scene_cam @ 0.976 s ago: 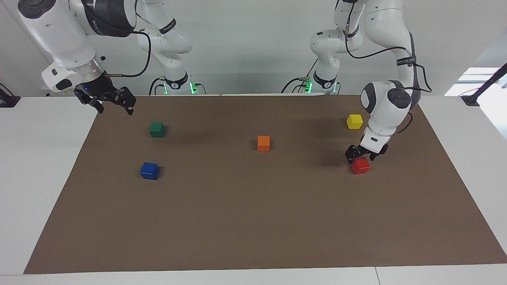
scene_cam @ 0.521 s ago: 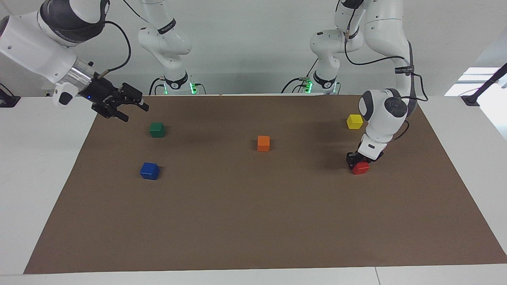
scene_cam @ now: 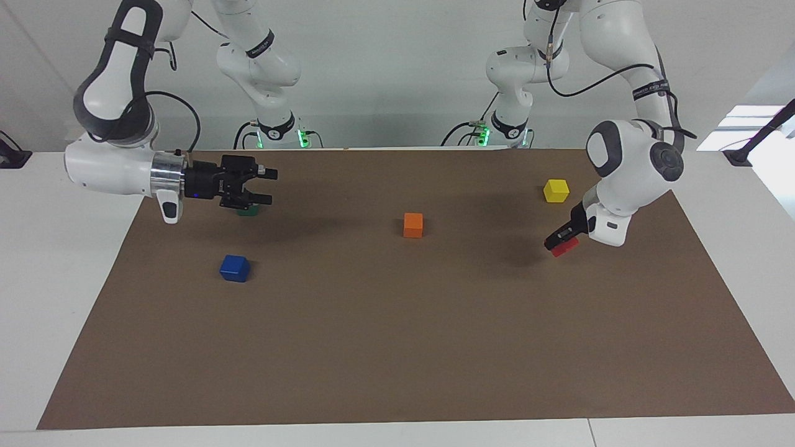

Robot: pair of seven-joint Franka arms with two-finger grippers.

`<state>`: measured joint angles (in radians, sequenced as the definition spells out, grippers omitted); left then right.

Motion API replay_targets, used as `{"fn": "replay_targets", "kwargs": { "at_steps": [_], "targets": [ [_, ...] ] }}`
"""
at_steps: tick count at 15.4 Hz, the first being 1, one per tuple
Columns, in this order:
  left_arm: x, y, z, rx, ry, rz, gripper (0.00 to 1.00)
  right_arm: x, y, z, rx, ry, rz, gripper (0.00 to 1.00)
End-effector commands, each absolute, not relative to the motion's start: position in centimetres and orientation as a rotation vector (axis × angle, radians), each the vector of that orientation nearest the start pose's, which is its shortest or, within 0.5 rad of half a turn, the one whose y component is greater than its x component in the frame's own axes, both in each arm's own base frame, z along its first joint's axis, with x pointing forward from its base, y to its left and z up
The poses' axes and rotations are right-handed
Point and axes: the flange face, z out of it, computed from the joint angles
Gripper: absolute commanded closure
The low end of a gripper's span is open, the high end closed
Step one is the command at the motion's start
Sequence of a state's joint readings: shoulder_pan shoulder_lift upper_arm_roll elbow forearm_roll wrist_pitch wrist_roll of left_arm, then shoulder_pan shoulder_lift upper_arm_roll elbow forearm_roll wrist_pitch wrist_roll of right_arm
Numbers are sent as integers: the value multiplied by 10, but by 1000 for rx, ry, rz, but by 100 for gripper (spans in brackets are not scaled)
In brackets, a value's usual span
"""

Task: Transfer red block to right arm and stack on blue block
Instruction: 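Lift the red block with the left gripper while the right gripper approaches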

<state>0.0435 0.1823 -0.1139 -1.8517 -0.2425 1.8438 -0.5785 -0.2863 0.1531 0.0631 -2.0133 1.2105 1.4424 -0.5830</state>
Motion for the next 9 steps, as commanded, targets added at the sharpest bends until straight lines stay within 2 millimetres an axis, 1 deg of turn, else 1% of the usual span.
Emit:
{"fn": "replay_targets", "kwargs": {
  "at_steps": [1,2,3,4,5,6,7,9],
  "targets": [
    [573,-87,463,-3060,-1371,678,100,547,-10,371,-1569,-7,66,0],
    [565,-93,479,-3027,-1499,756,100,549,-3,367,-1511,2,64,0],
    [557,-102,492,-3000,-1576,843,100,547,4,361,-1434,28,43,0],
    [548,-119,504,-2980,-1610,942,100,545,18,358,-1369,45,29,0],
    [542,-136,514,-2952,-1665,1030,100,545,32,359,-1326,46,29,0],
    [536,-155,522,-2890,-1745,1112,100,545,39,362,-1304,44,24,0],
    [531,-176,528,-2828,-1815,1182,100,544,48,363,-1280,41,20,0],
    [522,-216,538,-2788,-1870,1335,100,536,69,359,-1242,33,0,0]
  ]
}}
